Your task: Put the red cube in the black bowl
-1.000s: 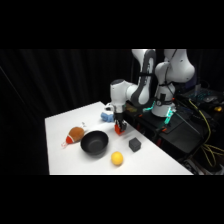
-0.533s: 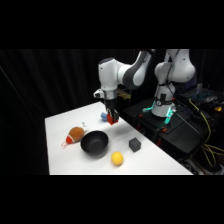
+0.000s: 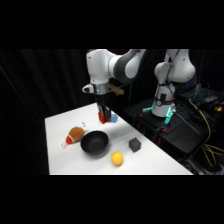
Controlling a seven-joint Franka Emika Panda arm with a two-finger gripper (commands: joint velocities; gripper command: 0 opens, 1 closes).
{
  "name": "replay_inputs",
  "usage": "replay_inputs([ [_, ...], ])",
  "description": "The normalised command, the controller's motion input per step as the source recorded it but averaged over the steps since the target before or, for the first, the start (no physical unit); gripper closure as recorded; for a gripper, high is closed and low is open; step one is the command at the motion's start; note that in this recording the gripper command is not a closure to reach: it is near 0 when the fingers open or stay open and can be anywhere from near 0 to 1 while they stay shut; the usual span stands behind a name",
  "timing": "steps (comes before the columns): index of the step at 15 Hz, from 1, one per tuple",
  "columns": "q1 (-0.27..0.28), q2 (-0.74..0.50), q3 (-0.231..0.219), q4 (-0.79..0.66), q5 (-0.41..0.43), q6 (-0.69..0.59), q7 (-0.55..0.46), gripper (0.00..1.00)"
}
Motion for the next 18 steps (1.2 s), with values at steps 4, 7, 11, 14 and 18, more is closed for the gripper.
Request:
replay_inputs([
  [4, 0.013, 0.40, 0.017, 0.55, 0.123, -0.10, -0.06, 1.00],
  [7, -0.060, 0.45, 0.053, 0.49, 0.242, 0.03, -0.15, 1.00],
  [11, -0.124, 0.45, 0.097, 0.43, 0.244, 0.11, -0.19, 1.00],
  [14, -0.138, 0.38, 0.112, 0.42, 0.182, 0.00, -0.17, 1.00],
  [18, -0.081, 0.16, 0.096, 0.29, 0.101, -0.11, -0.11, 0.00],
])
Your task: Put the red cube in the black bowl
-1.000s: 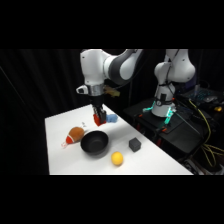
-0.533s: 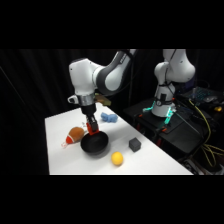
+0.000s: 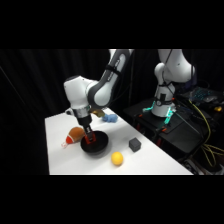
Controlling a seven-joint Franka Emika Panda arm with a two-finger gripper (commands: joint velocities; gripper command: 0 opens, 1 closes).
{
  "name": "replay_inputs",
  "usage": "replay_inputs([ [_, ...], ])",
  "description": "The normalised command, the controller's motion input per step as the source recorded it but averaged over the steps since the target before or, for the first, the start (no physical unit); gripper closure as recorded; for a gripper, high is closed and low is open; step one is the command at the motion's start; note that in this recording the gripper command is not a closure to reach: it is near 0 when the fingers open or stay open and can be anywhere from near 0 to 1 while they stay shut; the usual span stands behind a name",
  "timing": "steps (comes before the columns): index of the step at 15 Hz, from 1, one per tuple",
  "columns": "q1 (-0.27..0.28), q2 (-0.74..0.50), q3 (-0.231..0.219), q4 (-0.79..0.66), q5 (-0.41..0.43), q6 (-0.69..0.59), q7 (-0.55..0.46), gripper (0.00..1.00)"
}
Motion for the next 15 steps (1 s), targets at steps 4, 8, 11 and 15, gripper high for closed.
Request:
replay_inputs([
  [4, -0.023, -0.08, 0.073, 0.10, 0.059, -0.20, -0.07, 0.00],
  [8, 0.062, -0.32, 0.004, -0.07, 0.001, -0.32, 0.08, 0.00],
  [11, 0.073, -0.49, -0.027, -0.13, -0.020, -0.41, 0.12, 0.00],
  [15, 0.056, -0.47, -0.033, -0.09, 0.000, -0.45, 0.09, 0.00],
])
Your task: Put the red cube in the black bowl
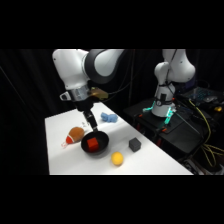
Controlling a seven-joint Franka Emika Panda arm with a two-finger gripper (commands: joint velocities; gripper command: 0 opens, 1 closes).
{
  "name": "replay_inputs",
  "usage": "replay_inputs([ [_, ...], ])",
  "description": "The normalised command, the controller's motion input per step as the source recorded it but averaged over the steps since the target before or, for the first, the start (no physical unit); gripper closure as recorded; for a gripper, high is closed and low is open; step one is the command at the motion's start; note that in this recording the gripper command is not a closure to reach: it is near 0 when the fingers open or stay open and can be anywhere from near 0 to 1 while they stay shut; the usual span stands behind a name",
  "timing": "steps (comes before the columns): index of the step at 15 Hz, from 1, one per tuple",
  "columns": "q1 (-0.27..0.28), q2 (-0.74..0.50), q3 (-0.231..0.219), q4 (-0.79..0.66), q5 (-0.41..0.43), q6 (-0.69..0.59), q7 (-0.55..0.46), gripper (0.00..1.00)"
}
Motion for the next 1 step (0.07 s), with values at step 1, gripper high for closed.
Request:
replay_inputs([
  [1, 0.064, -0.43, -0.028, -0.10, 0.010, -0.35, 0.07, 0.00],
])
